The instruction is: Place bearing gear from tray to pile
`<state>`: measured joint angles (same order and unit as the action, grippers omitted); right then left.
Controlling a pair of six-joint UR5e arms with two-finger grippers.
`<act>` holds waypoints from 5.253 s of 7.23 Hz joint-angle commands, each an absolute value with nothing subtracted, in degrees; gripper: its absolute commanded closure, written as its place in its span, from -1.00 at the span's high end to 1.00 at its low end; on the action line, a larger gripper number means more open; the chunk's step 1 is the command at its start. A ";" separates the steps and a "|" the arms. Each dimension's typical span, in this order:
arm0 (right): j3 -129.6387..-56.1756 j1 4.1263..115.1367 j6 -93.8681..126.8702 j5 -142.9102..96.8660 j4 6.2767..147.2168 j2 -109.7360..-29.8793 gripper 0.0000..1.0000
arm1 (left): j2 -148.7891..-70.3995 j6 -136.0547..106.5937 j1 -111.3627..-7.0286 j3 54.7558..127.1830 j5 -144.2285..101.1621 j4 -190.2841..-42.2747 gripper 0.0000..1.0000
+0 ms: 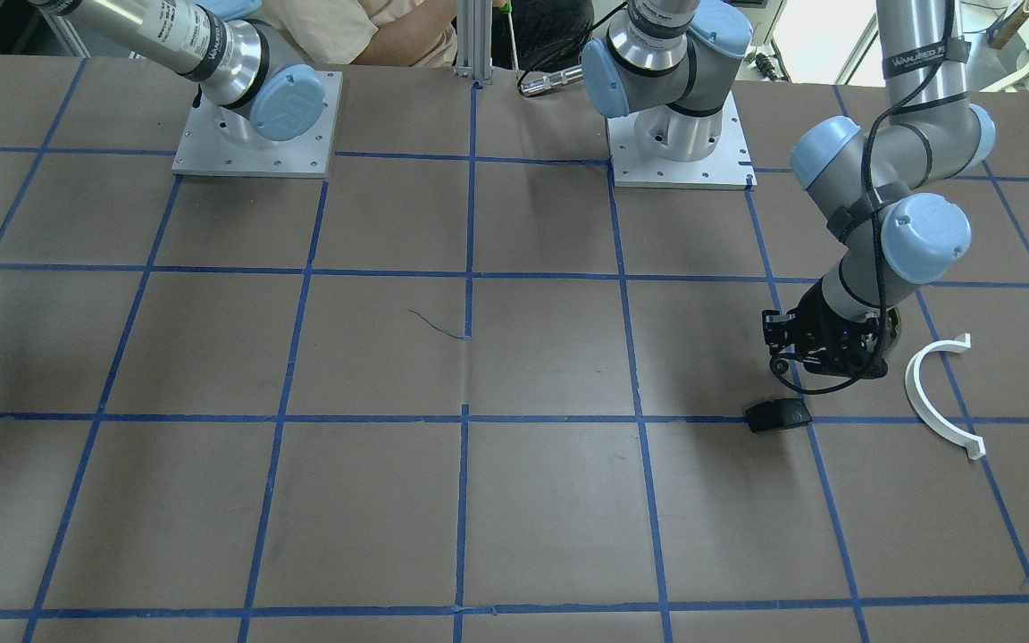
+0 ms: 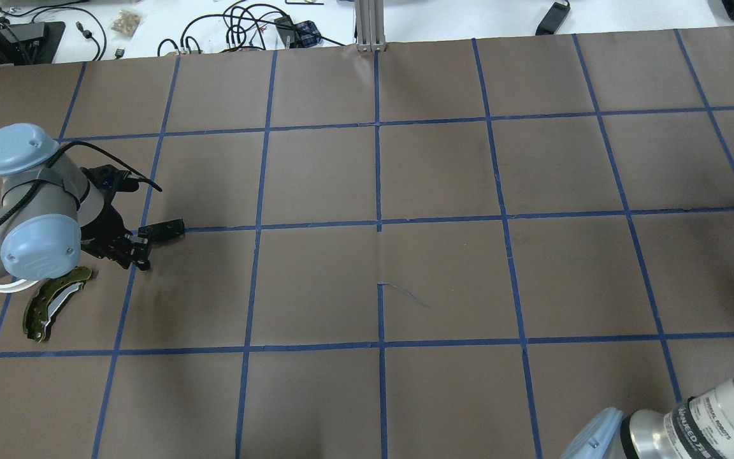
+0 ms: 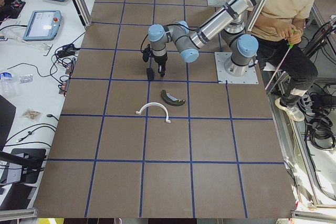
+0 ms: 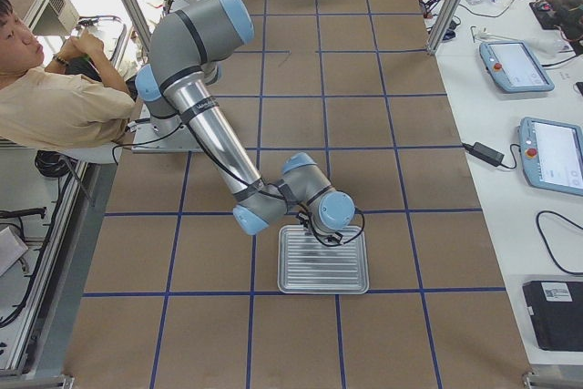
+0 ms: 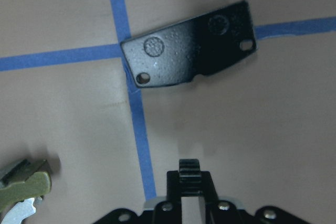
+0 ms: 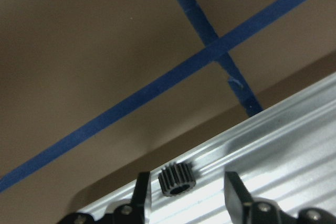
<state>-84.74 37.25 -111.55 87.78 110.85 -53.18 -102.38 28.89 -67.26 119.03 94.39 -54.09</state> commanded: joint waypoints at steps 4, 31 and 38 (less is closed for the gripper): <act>-84.55 37.44 -111.27 91.29 109.16 -53.52 -1.00 | -101.95 21.77 -70.29 115.08 94.48 -56.67 1.00; -106.26 115.22 30.14 79.97 138.34 -64.95 -0.06 | -86.84 1.93 -87.89 90.44 87.37 -88.86 1.00; -105.73 100.69 12.96 85.96 121.34 -80.29 1.00 | -87.10 2.02 -87.80 90.18 87.72 -88.86 1.00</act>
<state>-105.89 106.39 18.84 85.55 128.12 -75.42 -87.11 2.02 -87.80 90.23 87.76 -88.85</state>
